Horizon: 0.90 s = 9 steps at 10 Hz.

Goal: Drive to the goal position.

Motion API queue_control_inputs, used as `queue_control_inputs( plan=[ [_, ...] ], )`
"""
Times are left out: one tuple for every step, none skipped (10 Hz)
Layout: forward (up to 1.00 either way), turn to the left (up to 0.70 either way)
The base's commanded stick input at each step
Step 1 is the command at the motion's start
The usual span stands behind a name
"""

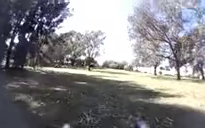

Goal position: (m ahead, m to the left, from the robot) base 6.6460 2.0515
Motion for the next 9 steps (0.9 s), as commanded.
queue_control_inputs(
  plan=[
    [1.0, 0.0],
    [1.0, 0.0],
    [1.0, 0.0],
    [1.0, 0.0],
    [1.0, 0.0],
    [1.0, 0.0],
    [1.0, -0.27],
    [1.0, -0.27],
    [1.0, -0.18]
  ],
)
